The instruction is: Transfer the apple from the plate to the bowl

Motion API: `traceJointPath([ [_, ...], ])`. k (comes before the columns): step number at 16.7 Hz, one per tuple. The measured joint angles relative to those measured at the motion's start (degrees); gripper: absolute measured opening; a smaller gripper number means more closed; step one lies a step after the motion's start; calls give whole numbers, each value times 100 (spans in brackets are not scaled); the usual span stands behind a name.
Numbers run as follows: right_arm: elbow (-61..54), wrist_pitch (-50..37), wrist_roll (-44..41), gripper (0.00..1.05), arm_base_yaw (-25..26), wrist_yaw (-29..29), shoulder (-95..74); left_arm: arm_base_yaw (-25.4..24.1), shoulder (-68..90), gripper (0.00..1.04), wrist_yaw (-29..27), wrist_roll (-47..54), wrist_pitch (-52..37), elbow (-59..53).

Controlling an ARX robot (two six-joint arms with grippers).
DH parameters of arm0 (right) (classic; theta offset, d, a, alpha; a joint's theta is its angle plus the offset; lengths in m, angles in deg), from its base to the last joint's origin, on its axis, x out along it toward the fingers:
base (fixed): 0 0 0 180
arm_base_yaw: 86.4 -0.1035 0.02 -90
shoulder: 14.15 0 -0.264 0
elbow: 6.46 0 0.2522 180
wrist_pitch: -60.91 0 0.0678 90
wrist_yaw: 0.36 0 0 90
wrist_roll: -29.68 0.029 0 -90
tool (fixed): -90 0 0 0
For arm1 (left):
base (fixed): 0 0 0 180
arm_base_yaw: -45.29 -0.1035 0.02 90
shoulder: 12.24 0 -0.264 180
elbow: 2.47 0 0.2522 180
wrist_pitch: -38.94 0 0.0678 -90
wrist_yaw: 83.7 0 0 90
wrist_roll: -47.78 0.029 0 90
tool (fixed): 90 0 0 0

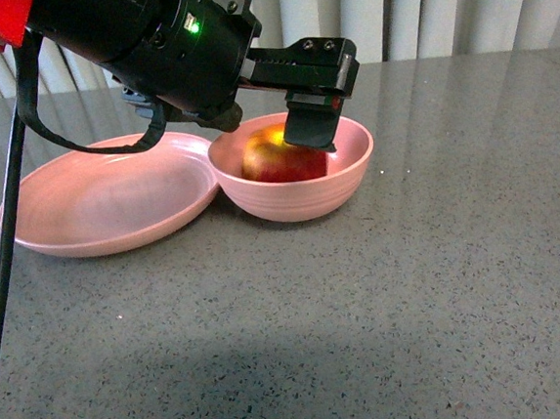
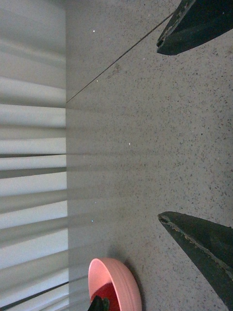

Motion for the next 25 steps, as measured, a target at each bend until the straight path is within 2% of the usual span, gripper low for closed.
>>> traceJointPath([
  [1, 0, -2, 0, 98, 0, 0, 0, 0, 0, 100, -2, -2, -13, 15],
  [2, -2, -2, 0, 98, 0, 0, 0, 0, 0, 97, -2, -11, -11, 22],
  [7, 0, -2, 0, 98, 0, 0, 0, -63, -227, 98, 15, -136, -76, 66],
  [12, 0, -2, 0, 98, 0, 0, 0, -291, -1349, 98, 83, -417, -1158, 33],
  [17, 0, 0, 0, 98, 0, 0, 0, -887, -3237, 98, -184, -389, -1716, -1036],
  [21, 0, -2, 0, 98, 0, 0, 0, -1779, -4747, 98, -195, -393, -1541, -1733],
  [22, -2, 0, 0, 98, 0, 0, 0, -1926, -5047, 92, -553, -446, -1029, -1779],
  [24, 0, 0, 0, 98, 0, 0, 0, -2549, -5884, 68, -555, -516, -1174, -2968],
  [25, -2, 0, 0, 98, 0, -2, 0, -2599, -6144, 57, -588, -551, -1379, -3534],
])
